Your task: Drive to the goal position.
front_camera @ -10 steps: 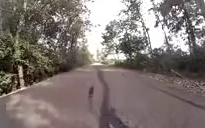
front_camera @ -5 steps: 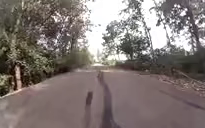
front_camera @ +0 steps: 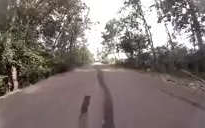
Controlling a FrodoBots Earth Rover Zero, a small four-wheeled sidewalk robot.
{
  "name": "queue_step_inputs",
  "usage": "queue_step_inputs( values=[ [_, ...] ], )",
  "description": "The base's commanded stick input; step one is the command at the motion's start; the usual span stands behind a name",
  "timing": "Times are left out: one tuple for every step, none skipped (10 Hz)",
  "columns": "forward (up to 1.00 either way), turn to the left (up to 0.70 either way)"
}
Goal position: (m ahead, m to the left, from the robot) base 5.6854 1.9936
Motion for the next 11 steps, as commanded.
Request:
queue_step_inputs(
  values=[
    [0.7, 0.0],
    [0.7, 0.0],
    [0.7, 0.0],
    [0.7, 0.0],
    [0.7, 0.0],
    [0.7, 0.0],
    [0.7, 0.0],
    [0.7, 0.0],
    [0.7, 0.0],
    [0.7, 0.0],
    [0.7, 0.0]
  ],
)
